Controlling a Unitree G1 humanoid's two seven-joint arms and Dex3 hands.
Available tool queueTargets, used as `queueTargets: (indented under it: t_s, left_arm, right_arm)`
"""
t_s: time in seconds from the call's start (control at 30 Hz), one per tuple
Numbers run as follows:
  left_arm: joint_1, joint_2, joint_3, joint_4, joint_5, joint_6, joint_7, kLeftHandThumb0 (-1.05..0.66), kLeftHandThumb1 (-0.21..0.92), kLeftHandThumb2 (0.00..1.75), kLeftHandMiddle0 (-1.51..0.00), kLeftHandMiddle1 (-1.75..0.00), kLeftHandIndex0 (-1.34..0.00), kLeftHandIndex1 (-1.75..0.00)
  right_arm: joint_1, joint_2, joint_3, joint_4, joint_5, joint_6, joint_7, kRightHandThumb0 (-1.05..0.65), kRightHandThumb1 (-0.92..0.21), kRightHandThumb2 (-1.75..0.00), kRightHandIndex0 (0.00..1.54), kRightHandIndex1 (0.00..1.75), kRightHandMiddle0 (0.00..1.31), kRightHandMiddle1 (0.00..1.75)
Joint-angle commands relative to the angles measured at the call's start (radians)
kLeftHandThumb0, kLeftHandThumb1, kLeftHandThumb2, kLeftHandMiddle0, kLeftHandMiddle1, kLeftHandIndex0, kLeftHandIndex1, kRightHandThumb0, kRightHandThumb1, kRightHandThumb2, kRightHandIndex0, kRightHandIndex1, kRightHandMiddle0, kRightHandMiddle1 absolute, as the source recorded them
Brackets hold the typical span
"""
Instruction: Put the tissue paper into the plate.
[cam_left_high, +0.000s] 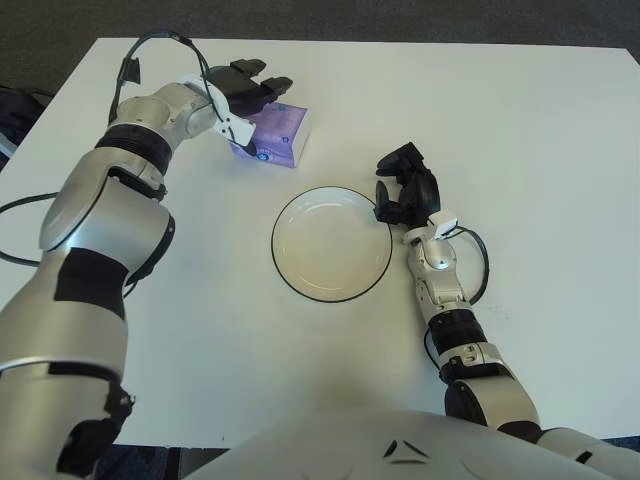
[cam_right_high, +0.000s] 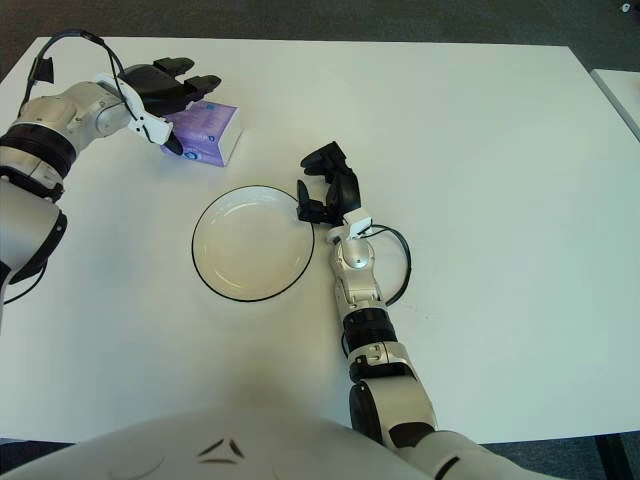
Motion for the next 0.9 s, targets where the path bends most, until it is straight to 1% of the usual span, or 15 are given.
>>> queueTargets:
  t_s: [0.0,0.3,0.73,0.87]
  left_arm:
    - [0.015,-0.004,-0.013,0.009,0.012,0.015,-0.013,-1.05,0.83,0.01,0.00,0.00,0.00,0.00]
    - [0.026,-0.016,-0.021,0.021,0.011,0.042,-0.019,-1.05,0.84,0.01,0.00,0.00,0.00,0.00]
    - [0.067,-0.041,-0.032,0.048,0.012,0.091,0.004,-1.05,0.84,0.01,0.00,0.00,0.00,0.00]
    - [0.083,-0.054,-0.038,0.054,0.014,0.107,0.012,-1.05,0.83,0.00,0.00,0.00,0.00,0.00]
  right_arm:
    - [0.144,0.004,-0.008,0.086,0.012,0.023,-0.008,-0.01,-0.41,-1.17,0.59,1.71,0.37,1.62]
    - [0.151,0.004,-0.007,0.075,0.014,0.024,-0.008,-0.01,-0.41,-1.17,0.60,1.70,0.37,1.62]
    - [0.157,0.003,-0.009,0.067,0.028,0.023,0.011,-0.01,-0.42,-1.14,0.60,1.68,0.37,1.62]
    - [0.159,0.003,-0.007,0.064,0.016,0.021,0.001,-0.01,-0.43,-1.13,0.60,1.66,0.37,1.62]
